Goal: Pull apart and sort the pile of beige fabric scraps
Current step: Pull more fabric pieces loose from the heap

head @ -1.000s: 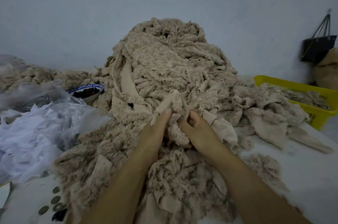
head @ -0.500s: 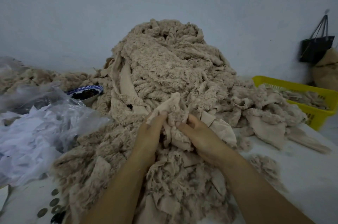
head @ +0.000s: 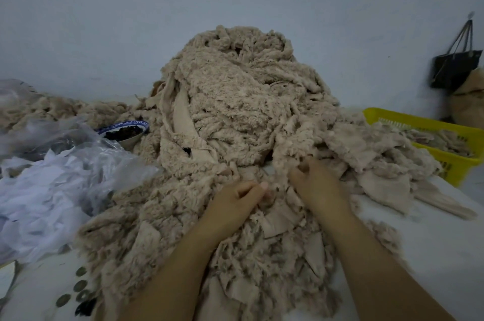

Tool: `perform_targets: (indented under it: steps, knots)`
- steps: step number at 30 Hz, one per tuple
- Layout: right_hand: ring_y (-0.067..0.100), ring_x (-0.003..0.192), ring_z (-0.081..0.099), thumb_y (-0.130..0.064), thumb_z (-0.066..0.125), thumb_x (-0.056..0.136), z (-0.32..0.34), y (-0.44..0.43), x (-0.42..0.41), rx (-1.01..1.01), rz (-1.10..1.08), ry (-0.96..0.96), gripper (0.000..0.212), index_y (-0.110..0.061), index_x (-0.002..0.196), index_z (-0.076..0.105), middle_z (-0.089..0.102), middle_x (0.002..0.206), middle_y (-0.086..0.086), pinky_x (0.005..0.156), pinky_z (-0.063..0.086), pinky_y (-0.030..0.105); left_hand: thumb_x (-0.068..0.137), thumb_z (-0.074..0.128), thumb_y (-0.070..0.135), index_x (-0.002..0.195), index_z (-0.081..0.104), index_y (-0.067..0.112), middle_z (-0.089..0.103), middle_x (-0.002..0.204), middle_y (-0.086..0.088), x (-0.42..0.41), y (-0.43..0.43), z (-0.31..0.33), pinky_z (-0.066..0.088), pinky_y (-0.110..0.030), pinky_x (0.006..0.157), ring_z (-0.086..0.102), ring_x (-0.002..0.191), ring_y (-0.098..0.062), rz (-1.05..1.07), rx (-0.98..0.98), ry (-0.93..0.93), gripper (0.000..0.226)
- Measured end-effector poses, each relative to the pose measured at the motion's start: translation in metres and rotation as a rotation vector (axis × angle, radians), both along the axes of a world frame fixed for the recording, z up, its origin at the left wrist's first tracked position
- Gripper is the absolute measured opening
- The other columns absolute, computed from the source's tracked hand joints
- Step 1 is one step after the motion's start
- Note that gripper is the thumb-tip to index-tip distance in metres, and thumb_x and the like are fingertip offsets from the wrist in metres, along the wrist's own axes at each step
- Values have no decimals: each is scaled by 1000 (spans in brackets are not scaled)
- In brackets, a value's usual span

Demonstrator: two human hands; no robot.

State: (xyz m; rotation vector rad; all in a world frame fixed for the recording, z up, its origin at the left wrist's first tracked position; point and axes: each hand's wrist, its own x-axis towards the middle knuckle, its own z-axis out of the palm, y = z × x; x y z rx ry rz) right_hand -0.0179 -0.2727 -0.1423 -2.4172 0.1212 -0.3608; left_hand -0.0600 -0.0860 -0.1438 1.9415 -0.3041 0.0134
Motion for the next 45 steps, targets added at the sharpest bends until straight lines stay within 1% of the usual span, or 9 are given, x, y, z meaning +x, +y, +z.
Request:
perform_targets:
  steps: [5, 10, 19, 23, 26, 32, 37, 41, 45]
  knots:
    - [5, 59, 48, -29, 56, 100, 7, 24, -10, 345, 260, -276, 29, -29, 72, 46, 50, 67, -9, 53, 38, 21, 84, 53, 67, 69, 66, 28, 64, 61, 14, 0, 0, 1, 43, -12, 58, 58, 56, 0, 1, -17, 9, 44]
    - [25, 66, 55, -41, 59, 98, 5, 43, -19, 883, 422, -84, 33, -13, 81, 51, 52, 72, 21, 60, 49, 38, 80, 59, 69, 109, 68, 36, 72, 96, 22, 2, 3, -1, 50, -10, 72, 67, 86, 4, -27, -29, 21, 45]
    - [10, 57, 40, -45, 56, 98, -1, 44, -13, 646, 291, -106, 40, -21, 70, 40, 41, 56, -12, 58, 38, 32, 99, 58, 41, 70, 73, 23, 72, 70, 2, 3, 7, 10, 52, -25, 60, 69, 61, -13, 297, -526, 204, 37]
    - [6, 53, 42, -43, 58, 97, 0, 42, -15, 662, 289, -144, 40, -19, 69, 44, 43, 53, -14, 49, 37, 18, 78, 60, 71, 86, 61, 35, 67, 67, 16, -1, 3, 11, 43, -9, 51, 60, 57, 3, 190, -248, -53, 37]
    - [4, 48, 48, -50, 53, 98, 1, 41, -17, 703, 308, -94, 42, -21, 67, 52, 50, 51, -10, 44, 38, 15, 86, 70, 52, 101, 63, 38, 70, 83, 28, -1, -3, 7, 45, -6, 57, 65, 71, 9, 132, -134, -93, 22]
    - [1, 42, 50, -69, 37, 94, 3, 44, -25, 576, 397, -44, 64, -25, 57, 66, 57, 48, -7, 45, 38, 12, 94, 57, 36, 83, 57, 10, 36, 38, 2, 6, 11, 13, 23, -18, 33, 30, 30, -7, 199, -964, 315, 28]
    - [-6, 74, 62, -101, 22, 62, -4, 52, -28, 447, 452, 106, 92, -31, 94, 73, 71, 82, -15, 72, 47, 21, 84, 59, 31, 119, 58, -4, 69, 81, -15, 1, 17, 18, 44, -14, 34, 64, 48, -9, -67, -1456, 530, 49]
    - [15, 100, 71, -78, 52, 81, 0, 50, -22, 1011, 426, 214, 59, -31, 110, 73, 76, 108, -2, 84, 57, 36, 87, 58, 32, 117, 70, -6, 72, 105, -23, 0, 8, 18, 57, -22, 48, 75, 71, -21, -134, -1215, 561, 50]
    - [31, 78, 69, -52, 63, 92, 2, 47, -17, 954, 331, 72, 37, -16, 85, 69, 71, 89, 21, 74, 59, 50, 85, 61, 51, 123, 66, -1, 64, 81, -9, 2, -3, 13, 51, -18, 54, 59, 61, -10, -52, -817, 398, 65]
